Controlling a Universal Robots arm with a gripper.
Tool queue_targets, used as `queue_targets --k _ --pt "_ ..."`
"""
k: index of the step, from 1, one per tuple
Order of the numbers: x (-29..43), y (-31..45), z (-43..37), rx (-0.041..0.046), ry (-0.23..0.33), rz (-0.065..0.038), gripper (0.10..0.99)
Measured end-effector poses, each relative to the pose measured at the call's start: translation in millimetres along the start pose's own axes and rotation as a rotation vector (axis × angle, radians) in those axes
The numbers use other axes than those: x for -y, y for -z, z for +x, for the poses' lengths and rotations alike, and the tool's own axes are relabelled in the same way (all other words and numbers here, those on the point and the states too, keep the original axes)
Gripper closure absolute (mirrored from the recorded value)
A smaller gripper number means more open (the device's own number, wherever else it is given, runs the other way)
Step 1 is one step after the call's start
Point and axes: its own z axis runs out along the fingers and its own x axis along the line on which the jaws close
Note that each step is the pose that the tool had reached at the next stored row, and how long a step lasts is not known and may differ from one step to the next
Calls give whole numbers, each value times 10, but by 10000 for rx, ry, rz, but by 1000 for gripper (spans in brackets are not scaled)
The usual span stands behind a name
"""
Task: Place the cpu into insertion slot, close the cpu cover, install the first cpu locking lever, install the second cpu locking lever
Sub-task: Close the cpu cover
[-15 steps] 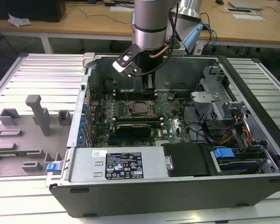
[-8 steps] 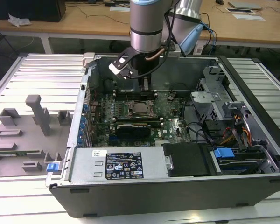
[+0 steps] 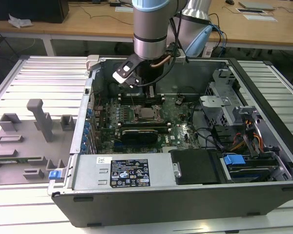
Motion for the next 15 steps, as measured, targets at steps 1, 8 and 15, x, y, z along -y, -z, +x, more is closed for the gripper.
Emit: queue_targets --k 1,8,15 --pt "0 0 0 -5 141 2 980" --pt "0 -2 0 -65 1682 25 980" --pt "0 -3 0 -128 3306 47 980"
